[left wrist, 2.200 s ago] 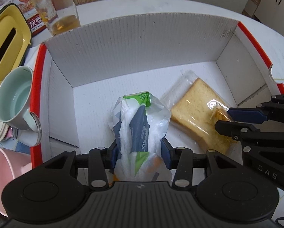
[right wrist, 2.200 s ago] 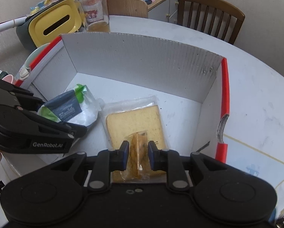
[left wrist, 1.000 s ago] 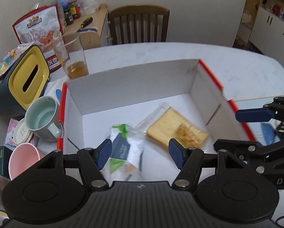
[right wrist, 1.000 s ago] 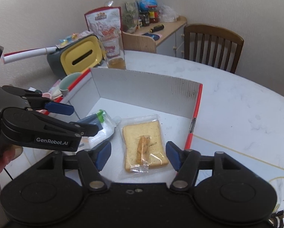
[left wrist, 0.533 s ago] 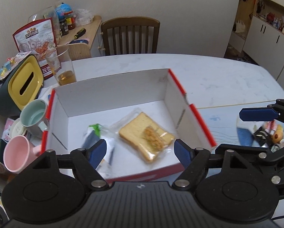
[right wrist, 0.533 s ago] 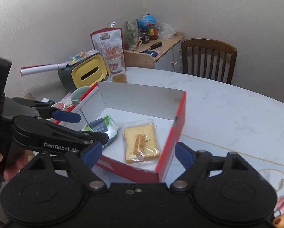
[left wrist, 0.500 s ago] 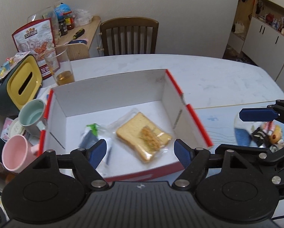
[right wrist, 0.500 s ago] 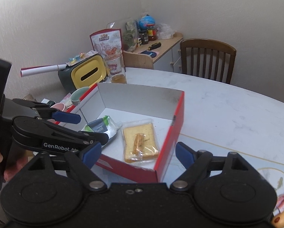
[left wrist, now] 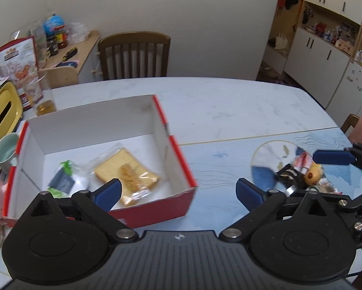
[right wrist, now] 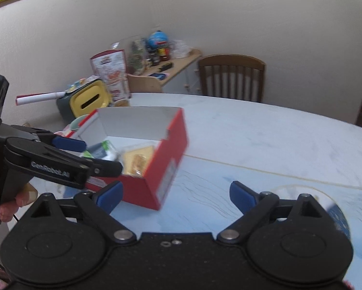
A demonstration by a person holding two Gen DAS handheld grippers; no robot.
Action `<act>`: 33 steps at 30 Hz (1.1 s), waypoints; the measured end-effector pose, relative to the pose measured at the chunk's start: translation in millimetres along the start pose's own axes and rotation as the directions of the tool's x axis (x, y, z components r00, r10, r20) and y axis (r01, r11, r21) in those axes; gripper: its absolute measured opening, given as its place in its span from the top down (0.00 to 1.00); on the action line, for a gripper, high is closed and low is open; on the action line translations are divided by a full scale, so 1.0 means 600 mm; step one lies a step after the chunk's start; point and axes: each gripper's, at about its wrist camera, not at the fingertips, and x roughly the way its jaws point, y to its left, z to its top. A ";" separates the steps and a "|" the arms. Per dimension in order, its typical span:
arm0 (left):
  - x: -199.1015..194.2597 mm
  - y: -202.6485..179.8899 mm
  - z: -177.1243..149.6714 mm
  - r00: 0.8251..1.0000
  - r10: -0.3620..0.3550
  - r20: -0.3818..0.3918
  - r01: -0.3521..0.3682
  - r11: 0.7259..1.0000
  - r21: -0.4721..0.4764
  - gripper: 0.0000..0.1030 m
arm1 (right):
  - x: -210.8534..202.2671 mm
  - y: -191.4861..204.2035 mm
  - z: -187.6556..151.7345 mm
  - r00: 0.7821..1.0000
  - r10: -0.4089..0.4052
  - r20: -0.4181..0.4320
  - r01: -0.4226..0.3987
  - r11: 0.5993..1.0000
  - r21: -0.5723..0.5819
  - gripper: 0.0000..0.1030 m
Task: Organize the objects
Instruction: 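Move both grippers back to the remaining items on the mat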
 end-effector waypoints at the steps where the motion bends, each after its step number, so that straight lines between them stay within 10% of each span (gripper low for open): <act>1: 0.002 -0.009 -0.001 1.000 -0.006 0.004 0.006 1.000 0.001 0.01 | -0.007 -0.009 -0.008 1.000 -0.011 0.001 0.011 1.000 0.011 0.08; 15: 0.046 -0.148 -0.026 0.986 -0.166 0.031 0.163 0.984 0.077 0.01 | -0.093 -0.158 -0.133 0.974 -0.221 -0.060 0.227 0.961 0.155 0.08; 33: 0.166 -0.283 -0.067 0.987 -0.159 -0.018 0.159 0.974 0.163 0.01 | -0.121 -0.288 -0.213 0.931 -0.339 -0.135 0.362 0.904 0.226 0.08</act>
